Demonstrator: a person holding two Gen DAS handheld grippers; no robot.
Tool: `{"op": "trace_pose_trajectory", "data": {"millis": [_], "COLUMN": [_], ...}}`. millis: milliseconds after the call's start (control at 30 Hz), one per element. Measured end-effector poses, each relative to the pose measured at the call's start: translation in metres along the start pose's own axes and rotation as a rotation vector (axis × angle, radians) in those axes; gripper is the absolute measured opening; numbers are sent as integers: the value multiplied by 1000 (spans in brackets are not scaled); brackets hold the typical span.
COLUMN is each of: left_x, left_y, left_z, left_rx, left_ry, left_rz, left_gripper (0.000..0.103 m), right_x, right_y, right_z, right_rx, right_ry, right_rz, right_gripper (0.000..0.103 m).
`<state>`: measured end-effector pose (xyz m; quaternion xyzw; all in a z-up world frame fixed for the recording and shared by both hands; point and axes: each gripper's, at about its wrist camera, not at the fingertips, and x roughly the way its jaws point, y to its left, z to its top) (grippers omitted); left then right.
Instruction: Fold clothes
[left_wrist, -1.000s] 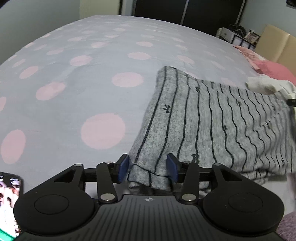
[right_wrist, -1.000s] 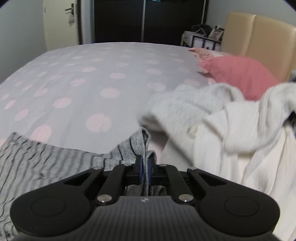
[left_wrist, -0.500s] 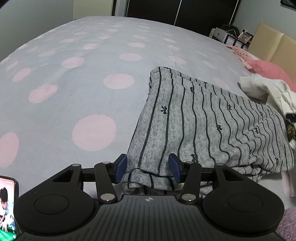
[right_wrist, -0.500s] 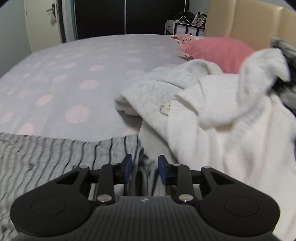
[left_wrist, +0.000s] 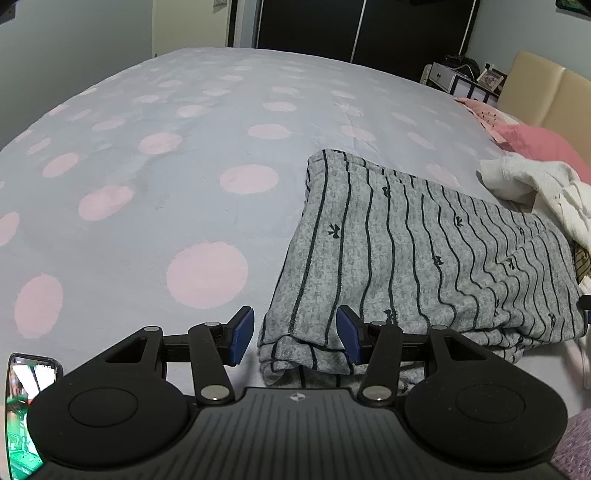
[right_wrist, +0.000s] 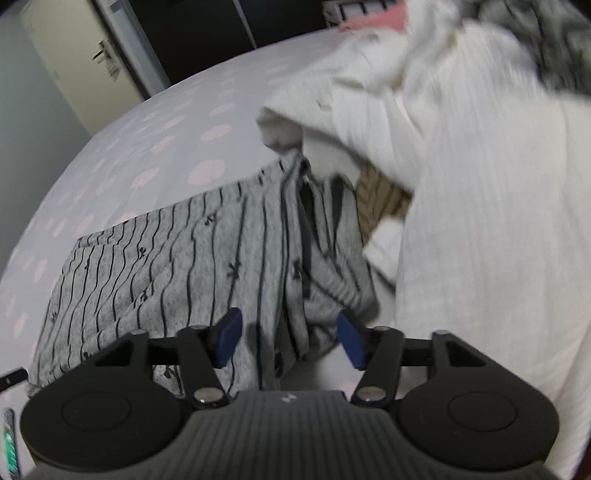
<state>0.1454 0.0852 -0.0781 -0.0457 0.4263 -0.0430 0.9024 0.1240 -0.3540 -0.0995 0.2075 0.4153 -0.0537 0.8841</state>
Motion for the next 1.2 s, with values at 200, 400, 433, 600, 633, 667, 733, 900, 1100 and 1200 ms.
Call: {"op": "trace_pose_trajectory", "data": {"millis": [200, 400, 433, 600, 633, 667, 733, 900, 1100, 1200], "left_x": [0, 1, 1, 0, 0, 0, 1, 6, 13, 18], "left_y": [4, 5, 4, 2, 1, 1, 0, -1, 6, 8], "left_z": [-2, -2, -1, 0, 0, 0, -1, -3, -4, -5], "left_rx": [-2, -10, -10, -9, -9, -5, 5, 2, -80, -118], "left_ry": [8, 8, 6, 3, 1, 2, 7, 23, 48, 73], "left_rz": [23, 18, 12, -13, -16, -18, -21, -17, -57, -71], "left_gripper": [47, 47, 47, 47, 48, 50, 50, 50, 50, 50], "right_x": [25, -6, -13, -14, -10, -6, 4, 17, 5, -14], "right_y": [-8, 17, 19, 16, 10, 4, -5, -13, -12, -2], "right_z": [-9, 9, 14, 22, 21, 19, 14, 5, 2, 3], "right_rx": [141, 10, -6, -89, -81, -61, -56, -84, -114, -150], "right_ry": [58, -27, -36, -15, -5, 7, 29, 50, 33, -1], "right_rz": [94, 62, 59, -64, -80, -86, -110, -148, -159, -161], "right_gripper": [17, 11, 11, 10, 10, 10, 10, 11, 34, 35]}}
